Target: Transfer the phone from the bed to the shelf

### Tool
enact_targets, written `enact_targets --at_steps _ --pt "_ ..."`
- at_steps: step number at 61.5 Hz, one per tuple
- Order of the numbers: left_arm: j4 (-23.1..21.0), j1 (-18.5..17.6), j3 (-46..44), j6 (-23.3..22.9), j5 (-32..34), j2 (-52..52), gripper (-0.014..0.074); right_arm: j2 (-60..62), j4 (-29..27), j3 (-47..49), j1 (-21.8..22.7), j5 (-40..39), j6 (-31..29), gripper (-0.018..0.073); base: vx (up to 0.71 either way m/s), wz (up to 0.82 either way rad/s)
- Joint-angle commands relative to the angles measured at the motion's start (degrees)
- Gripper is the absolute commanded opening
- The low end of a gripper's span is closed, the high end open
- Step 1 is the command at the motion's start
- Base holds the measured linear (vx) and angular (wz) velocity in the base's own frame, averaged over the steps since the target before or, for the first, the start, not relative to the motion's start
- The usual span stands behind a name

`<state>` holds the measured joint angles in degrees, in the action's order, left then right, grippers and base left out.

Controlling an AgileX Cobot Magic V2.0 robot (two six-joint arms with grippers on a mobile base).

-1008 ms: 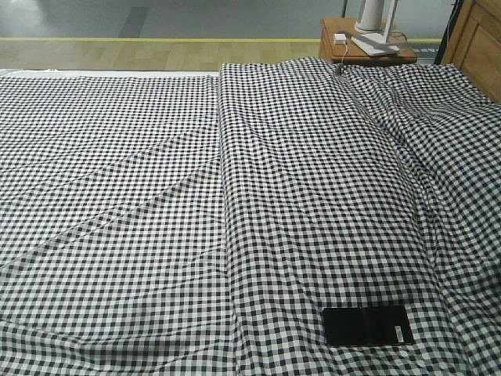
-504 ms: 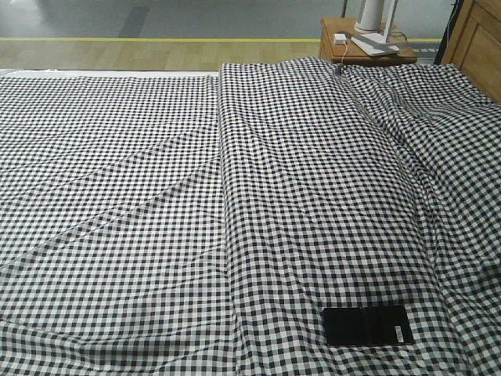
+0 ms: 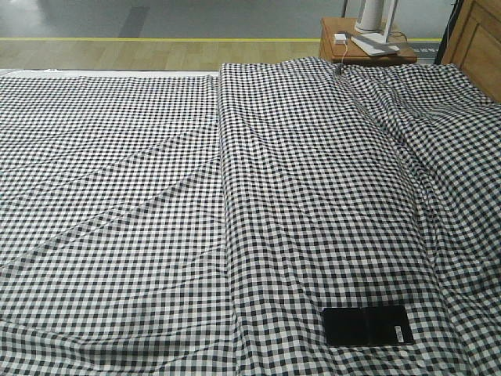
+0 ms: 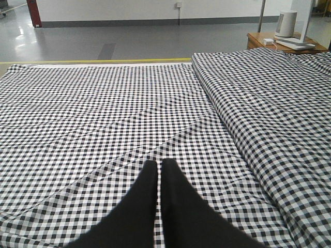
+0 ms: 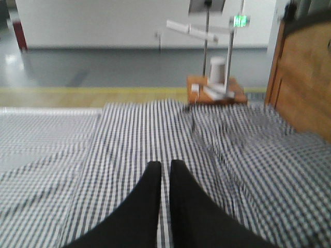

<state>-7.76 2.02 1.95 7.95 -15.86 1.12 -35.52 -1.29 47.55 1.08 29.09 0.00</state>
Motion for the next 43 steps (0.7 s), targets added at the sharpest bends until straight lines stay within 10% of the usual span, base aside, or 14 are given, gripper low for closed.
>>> enact_targets --at_steps 1,28,43 --pt "-0.6 0.1 0.1 -0.2 4.2 0.4 0.0001 -2.1 0.1 1.9 0.2 -0.1 -0.8 0.011 0.0 0.0" --pt "-0.6 0.1 0.1 -0.2 4.2 0.4 0.0001 -4.1 0.1 1.9 0.2 2.5 -0.9 0.0706 0.0 0.0" --pt "-0.6 0.1 0.1 -0.2 4.2 0.4 0.0001 -4.1 0.1 1.9 0.2 2.5 -0.9 0.0712 0.0 0.0"
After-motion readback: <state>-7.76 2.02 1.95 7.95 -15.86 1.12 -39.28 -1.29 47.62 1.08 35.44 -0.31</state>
